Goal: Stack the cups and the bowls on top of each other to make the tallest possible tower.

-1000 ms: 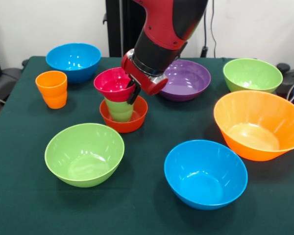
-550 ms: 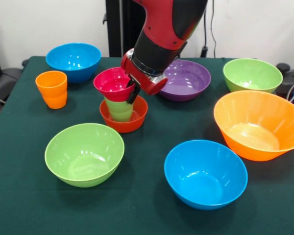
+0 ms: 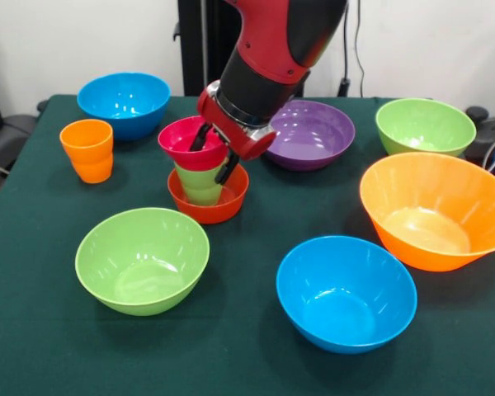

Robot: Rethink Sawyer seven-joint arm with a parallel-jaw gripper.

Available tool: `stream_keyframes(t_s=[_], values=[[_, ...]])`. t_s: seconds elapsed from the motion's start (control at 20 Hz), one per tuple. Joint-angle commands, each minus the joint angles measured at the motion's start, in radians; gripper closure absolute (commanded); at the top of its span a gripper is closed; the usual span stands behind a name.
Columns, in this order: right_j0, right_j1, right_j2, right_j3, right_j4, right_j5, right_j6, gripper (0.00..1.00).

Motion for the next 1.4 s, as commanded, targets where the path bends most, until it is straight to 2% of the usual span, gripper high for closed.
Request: stream_keyframes(t_s=[0.05,0.65,1.4], values=[[0.023,0.034,0.075,-0.079,0.035,0.123,0.206,0.00],[0.010,-0.014,0.099,-0.065,0.036,0.130,0.172,0.00],[0.024,-0.066,0.088,-0.053,0.021,0.221,0.173,0.00]])
